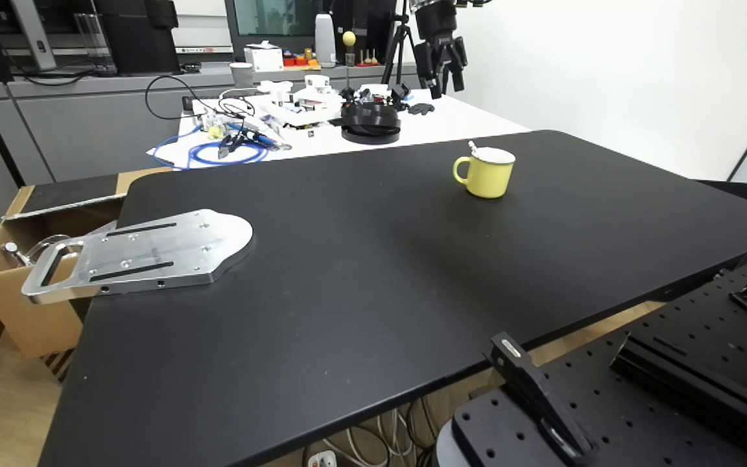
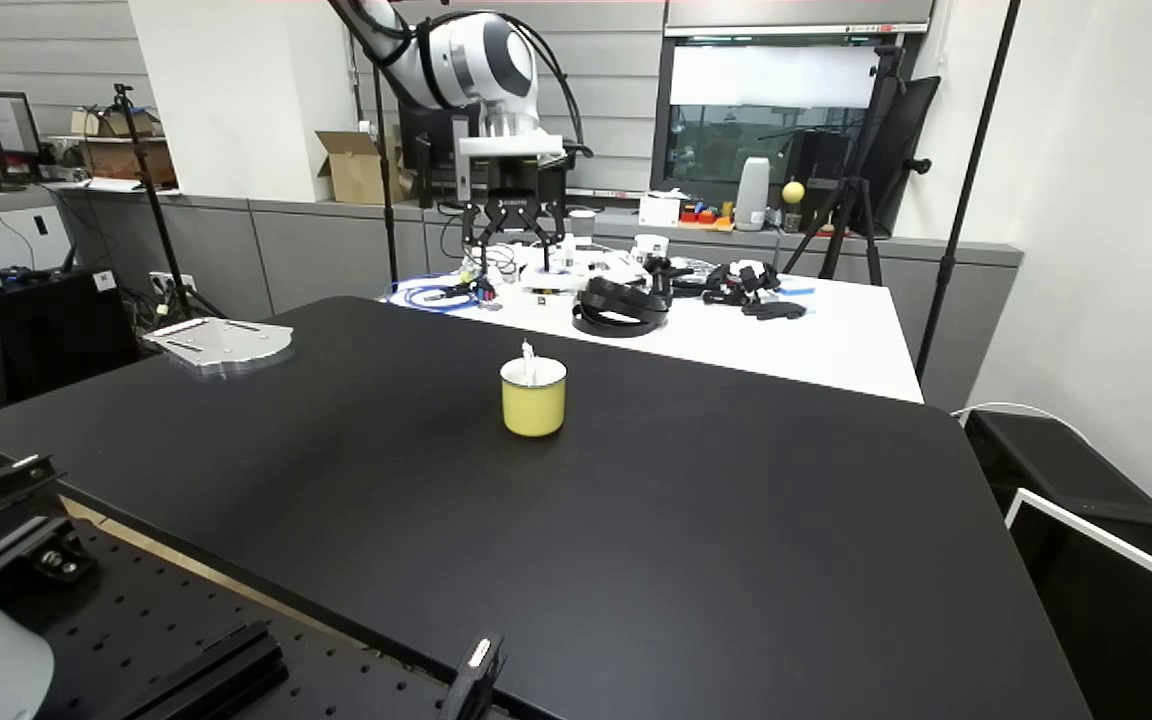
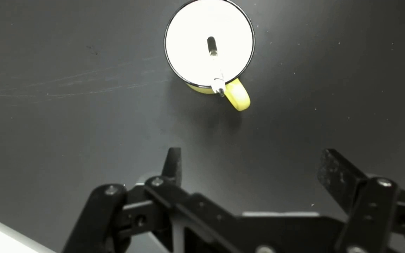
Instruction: Place the pen on the table
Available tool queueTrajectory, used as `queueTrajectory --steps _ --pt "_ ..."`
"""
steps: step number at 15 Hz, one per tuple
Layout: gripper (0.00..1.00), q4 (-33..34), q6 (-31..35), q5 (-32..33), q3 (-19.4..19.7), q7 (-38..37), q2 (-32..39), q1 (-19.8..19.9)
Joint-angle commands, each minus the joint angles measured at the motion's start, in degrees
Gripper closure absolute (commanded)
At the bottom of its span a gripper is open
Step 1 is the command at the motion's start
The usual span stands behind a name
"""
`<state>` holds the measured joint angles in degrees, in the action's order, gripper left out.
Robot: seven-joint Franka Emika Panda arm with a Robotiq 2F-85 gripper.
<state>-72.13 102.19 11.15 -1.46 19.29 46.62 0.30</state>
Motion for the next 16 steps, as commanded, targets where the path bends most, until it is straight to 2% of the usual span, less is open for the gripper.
queueTrajectory --steps 1,5,7,8,16 --pt "0.00 -1.15 0.11 -0.40 0.22 0.04 0.08 0.88" --pt "0.00 -2.50 -0.03 -0.38 0.60 0.13 0.52 1.72" --pt "0.00 -2.98 -2.38 -0.22 0.83 0.16 0.49 1.91" --pt "0.00 -2.07 -0.93 0.01 0.59 0.02 1.19 1.61" --pt "0.00 -2.57 -1.76 0.00 0.62 0.02 1.19 1.86"
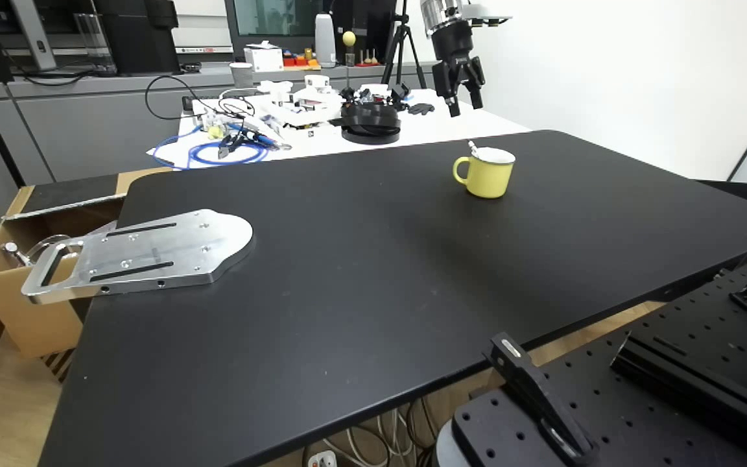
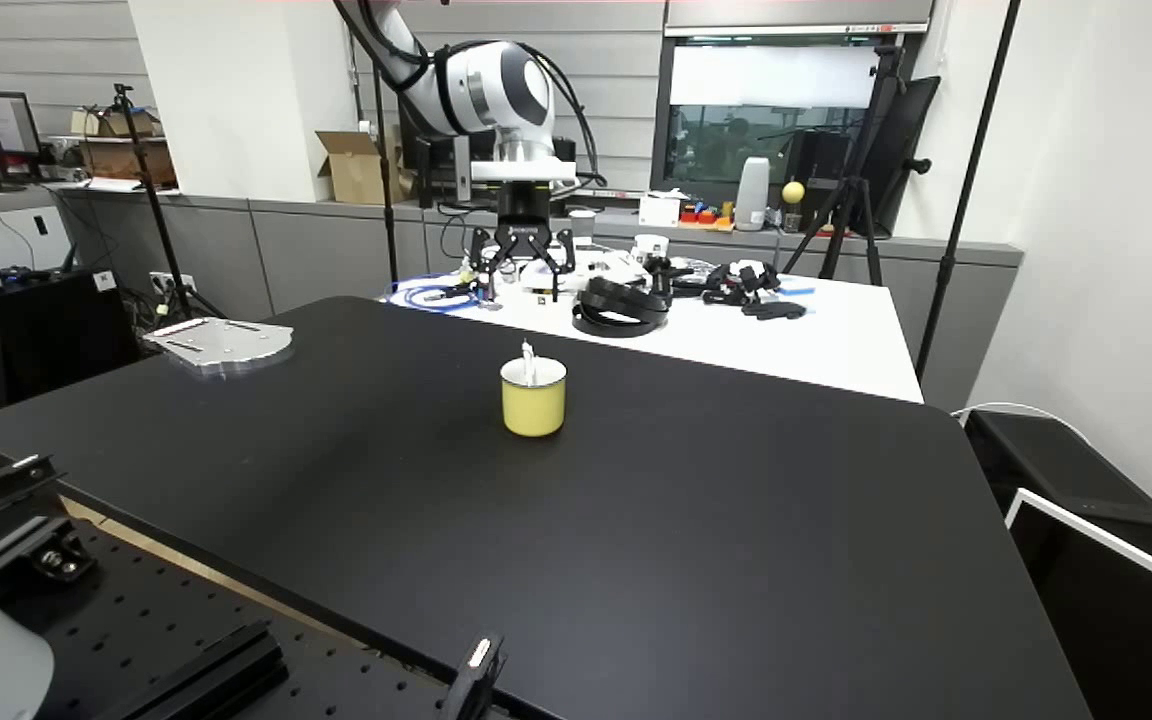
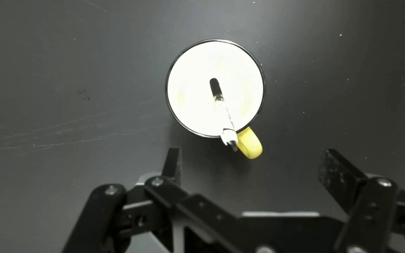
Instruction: Place the pen on the table
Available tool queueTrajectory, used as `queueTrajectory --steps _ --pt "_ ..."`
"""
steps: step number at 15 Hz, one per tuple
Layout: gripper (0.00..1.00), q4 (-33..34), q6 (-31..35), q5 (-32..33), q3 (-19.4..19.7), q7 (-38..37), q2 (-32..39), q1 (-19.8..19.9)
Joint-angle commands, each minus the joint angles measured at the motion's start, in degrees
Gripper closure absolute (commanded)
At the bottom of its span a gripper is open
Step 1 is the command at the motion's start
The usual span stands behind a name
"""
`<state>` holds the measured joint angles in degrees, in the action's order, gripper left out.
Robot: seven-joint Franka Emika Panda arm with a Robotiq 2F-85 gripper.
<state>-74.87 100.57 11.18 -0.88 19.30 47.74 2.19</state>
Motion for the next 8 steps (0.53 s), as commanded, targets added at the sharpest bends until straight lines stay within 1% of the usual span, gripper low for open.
queueTrajectory --steps 1,3,8 --pt "0.00 0.17 -0.14 -0.03 0.03 0.02 0.07 -0.03" --pt "0.00 -0.11 0.62 0.15 0.12 -0.47 0.21 -0.22" --pt "0.00 0.96 -0.04 1.17 0.64 -0.91 1.90 -0.89"
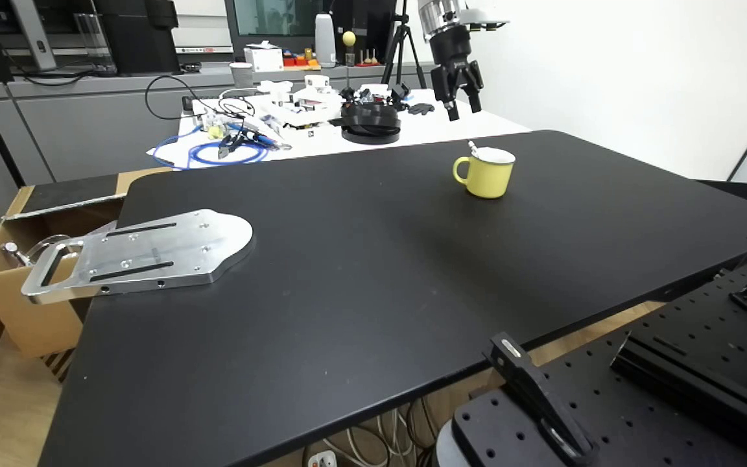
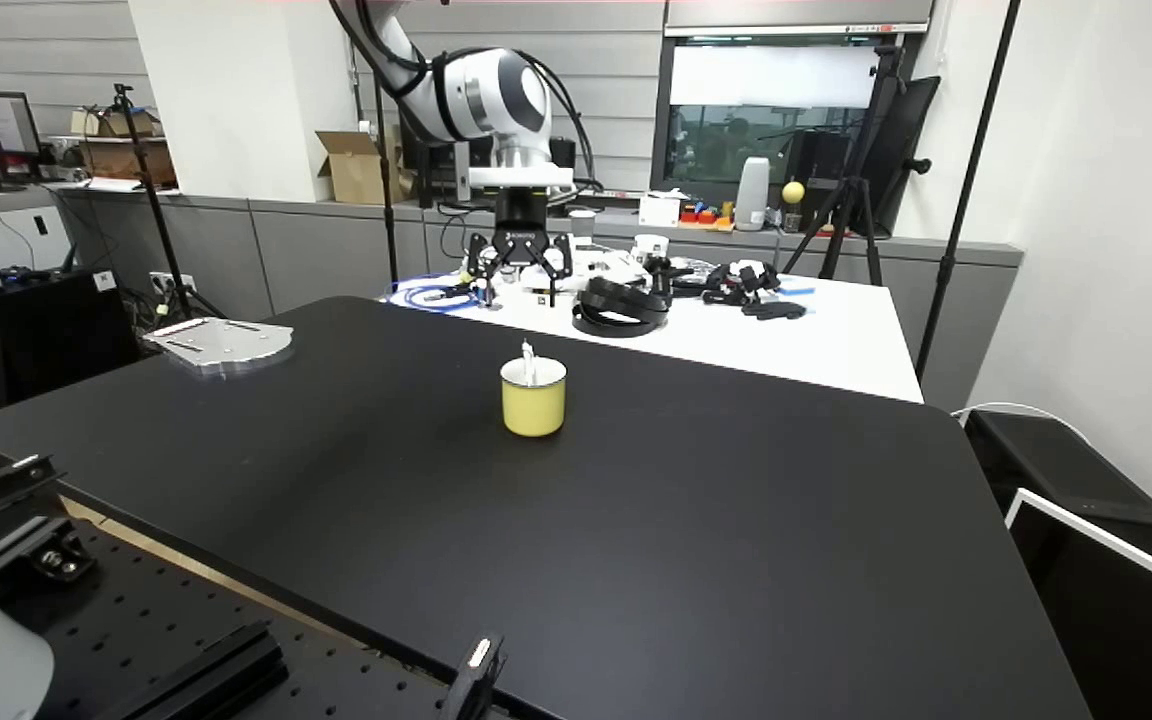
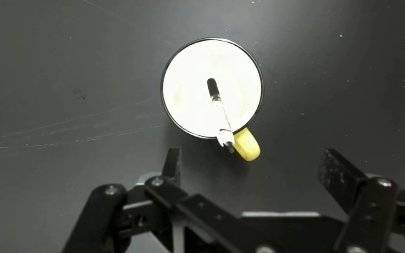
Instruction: Place the pen on the table
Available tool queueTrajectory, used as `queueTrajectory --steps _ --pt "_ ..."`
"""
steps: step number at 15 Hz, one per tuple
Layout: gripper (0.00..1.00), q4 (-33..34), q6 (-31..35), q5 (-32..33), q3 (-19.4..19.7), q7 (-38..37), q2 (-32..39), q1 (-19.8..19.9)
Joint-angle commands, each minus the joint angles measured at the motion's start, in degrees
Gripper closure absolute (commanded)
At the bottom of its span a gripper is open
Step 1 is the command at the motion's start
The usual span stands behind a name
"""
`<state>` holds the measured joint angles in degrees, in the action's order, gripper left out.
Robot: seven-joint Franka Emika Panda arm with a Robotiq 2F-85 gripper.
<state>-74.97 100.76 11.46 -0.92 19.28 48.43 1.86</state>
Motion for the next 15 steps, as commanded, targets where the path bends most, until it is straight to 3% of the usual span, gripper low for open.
queueTrajectory --steps 1,9,10,11,15 --pt "0.00 1.35 -0.02 1.11 0.77 -0.95 1.74 -0.62" --pt "0.00 5.13 -0.44 1.36 0.70 -0.86 6.57 -0.95" --pt "0.25 5.43 -0.36 1.31 0.68 -0.89 6.88 -0.99" --pt "0.26 5.86 -0.41 1.29 0.72 -0.97 7.25 -1.04" --pt "0.55 7.29 -0.97 1.22 0.85 -1.22 8.18 -1.17"
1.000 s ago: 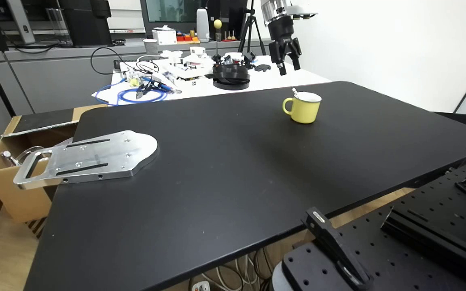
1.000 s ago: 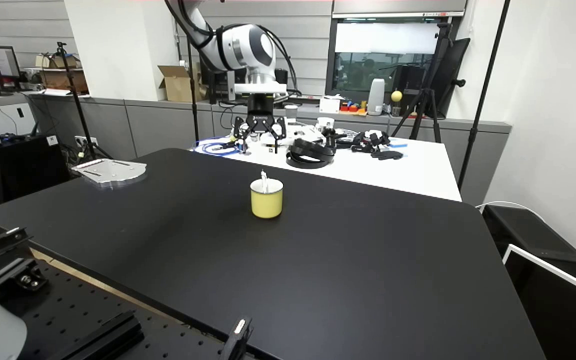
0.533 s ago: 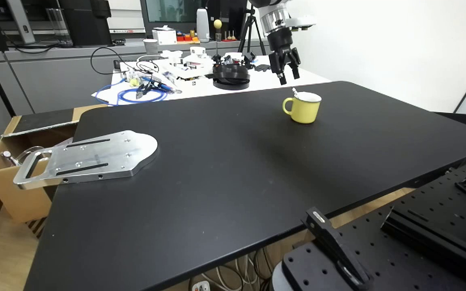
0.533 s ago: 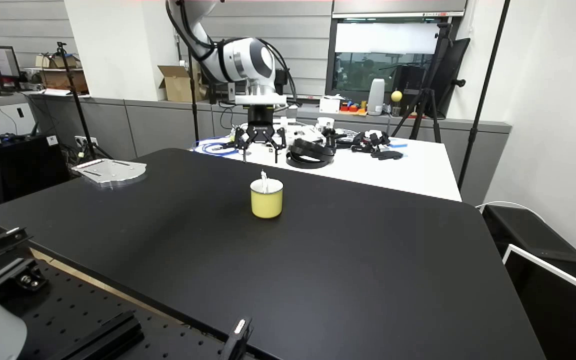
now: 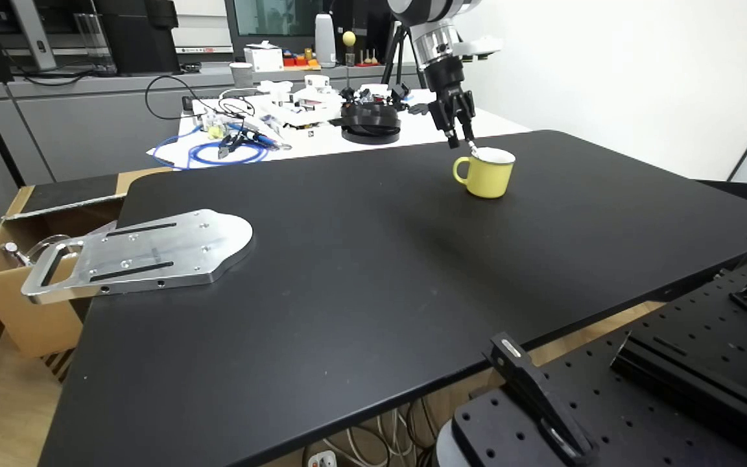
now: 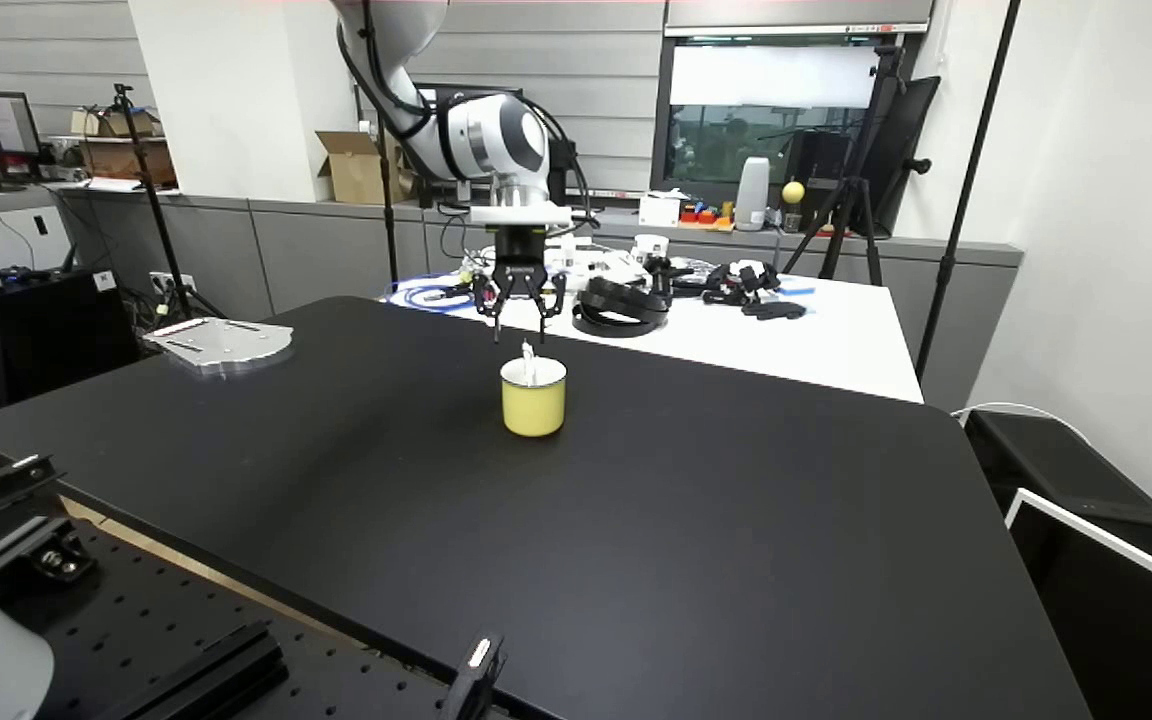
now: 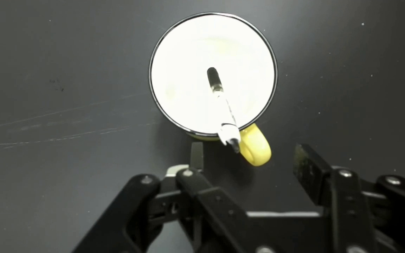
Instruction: Place the pen on the table
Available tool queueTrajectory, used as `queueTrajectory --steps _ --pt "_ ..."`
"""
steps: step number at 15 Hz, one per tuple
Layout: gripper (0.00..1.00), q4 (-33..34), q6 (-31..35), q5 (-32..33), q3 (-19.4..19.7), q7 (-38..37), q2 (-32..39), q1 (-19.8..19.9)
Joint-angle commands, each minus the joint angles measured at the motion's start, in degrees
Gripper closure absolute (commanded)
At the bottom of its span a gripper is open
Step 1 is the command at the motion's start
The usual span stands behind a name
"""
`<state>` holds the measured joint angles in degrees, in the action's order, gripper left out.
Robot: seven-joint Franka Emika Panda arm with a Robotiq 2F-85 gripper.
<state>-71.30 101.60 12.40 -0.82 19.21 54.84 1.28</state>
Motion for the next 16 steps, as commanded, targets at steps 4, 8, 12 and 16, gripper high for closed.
queueTrajectory --steps 4,8,12,16 --pt "0.81 4.56 -2.47 0.22 0.95 -1.41 2.12 -0.60" --pt "1.00 6.21 -4.76 0.11 1.43 -1.74 2.93 -0.59" --pt "0.99 8.58 -7.56 0.07 1.47 -1.50 4.39 -0.54" --pt "0.99 10.64 -9.71 0.13 1.62 -1.66 4.94 -0.58"
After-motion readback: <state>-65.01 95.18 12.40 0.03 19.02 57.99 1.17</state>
